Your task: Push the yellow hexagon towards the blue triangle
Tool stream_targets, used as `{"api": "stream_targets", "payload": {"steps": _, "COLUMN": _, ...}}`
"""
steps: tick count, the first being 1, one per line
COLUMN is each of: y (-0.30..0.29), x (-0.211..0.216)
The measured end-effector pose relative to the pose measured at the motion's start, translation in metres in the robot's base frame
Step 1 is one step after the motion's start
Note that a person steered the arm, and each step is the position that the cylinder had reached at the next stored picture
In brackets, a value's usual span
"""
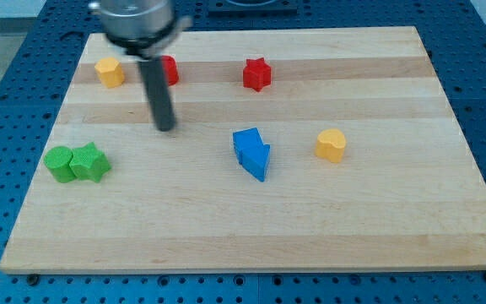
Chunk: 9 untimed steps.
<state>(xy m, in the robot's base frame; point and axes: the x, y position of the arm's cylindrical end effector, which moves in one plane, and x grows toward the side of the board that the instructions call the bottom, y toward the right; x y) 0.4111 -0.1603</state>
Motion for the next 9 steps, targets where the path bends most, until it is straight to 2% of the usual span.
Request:
{"api": "stream_targets", "payload": {"steps": 1, "y": -0.089, "x": -0.012}}
{"api": "stream_targets", "payload": {"steps": 2, "y": -0.144, "x": -0.038}}
{"api": "stream_targets", "payload": {"steps": 4, "y": -0.144, "x": -0.05}}
{"api": "stream_targets", "payload": {"steps": 6, "y": -0.144, "x": -0.142}}
{"api": "stream_targets", "payload": {"steps": 7, "y": -0.12, "x": -0.154}}
{"api": "stream_targets", "payload": {"steps": 8, "y": -0.088, "x": -0.148}}
{"api": "stream_targets", "payload": {"steps": 9, "y": -0.068, "x": -0.12}}
